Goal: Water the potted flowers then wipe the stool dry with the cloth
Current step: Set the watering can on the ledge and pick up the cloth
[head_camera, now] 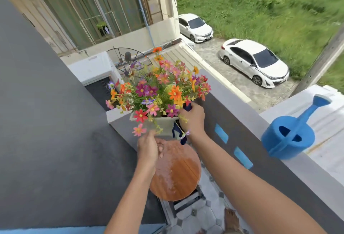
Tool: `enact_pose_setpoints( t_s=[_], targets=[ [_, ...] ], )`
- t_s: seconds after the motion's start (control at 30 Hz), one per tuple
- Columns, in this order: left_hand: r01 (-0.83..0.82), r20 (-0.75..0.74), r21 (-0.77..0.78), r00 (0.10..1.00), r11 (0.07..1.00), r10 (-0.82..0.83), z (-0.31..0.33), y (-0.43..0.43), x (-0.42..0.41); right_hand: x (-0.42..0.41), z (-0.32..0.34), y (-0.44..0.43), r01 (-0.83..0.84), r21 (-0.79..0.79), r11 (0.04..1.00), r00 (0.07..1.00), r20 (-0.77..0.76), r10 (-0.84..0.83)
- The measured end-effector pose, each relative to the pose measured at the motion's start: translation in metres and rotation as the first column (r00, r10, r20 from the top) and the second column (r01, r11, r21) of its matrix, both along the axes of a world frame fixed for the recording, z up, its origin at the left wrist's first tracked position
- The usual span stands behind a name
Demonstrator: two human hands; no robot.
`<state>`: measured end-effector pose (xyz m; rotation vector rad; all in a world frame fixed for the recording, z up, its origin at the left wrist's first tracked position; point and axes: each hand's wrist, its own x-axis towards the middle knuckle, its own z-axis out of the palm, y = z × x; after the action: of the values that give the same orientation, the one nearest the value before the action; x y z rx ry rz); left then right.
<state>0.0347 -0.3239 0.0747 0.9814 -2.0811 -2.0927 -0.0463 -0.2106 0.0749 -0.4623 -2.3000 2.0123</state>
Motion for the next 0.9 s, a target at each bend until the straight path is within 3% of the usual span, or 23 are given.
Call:
enact_pose_setpoints(
  t_s=[0.17, 0.3, 0.4, 0.47, 0.57, 0.8, 0.9],
  targets=[
    [0.075, 0.064, -0.071, 0.995, 0.995, -0.070, 0.011, 0.023, -0.022, 0.020, -0.002, -0.021, 0.013, 0.000, 1.000, 0.997, -0.077, -0.013],
    [0.118, 0.140, -0.231, 0.986, 0.966, -0.087, 0.005, 0.014, -0.020, 0.031, -0.006, -0.029, 0.012, -0.001, 1.000, 0.992, -0.125, -0.012],
    [0.131, 0.137, -0.145, 0.984, 0.981, -0.111, 0.011, 0.001, -0.021, 0.037, -0.010, -0.033, -0.035, 0.004, 0.999, 0.971, -0.238, 0.035],
    [0.094, 0.114, 0.004, 0.989, 0.996, -0.094, 0.017, -0.006, -0.026, 0.039, -0.006, -0.032, -0.071, -0.003, 0.997, 0.949, -0.309, 0.067],
    [0.109, 0.085, 0.106, 0.989, 0.988, -0.119, 0.031, -0.007, -0.017, 0.024, -0.006, -0.024, -0.013, 0.032, 0.999, 0.923, -0.385, 0.024],
    [0.090, 0.089, 0.136, 0.991, 0.987, -0.103, 0.035, -0.004, -0.010, -0.031, -0.013, -0.002, 0.092, 0.193, 0.977, 0.958, -0.285, -0.035],
    [0.078, 0.054, 0.171, 0.995, 0.982, -0.088, 0.040, -0.004, -0.015, 0.003, -0.004, -0.020, 0.086, 0.108, 0.990, 0.938, -0.343, -0.044]
  ],
)
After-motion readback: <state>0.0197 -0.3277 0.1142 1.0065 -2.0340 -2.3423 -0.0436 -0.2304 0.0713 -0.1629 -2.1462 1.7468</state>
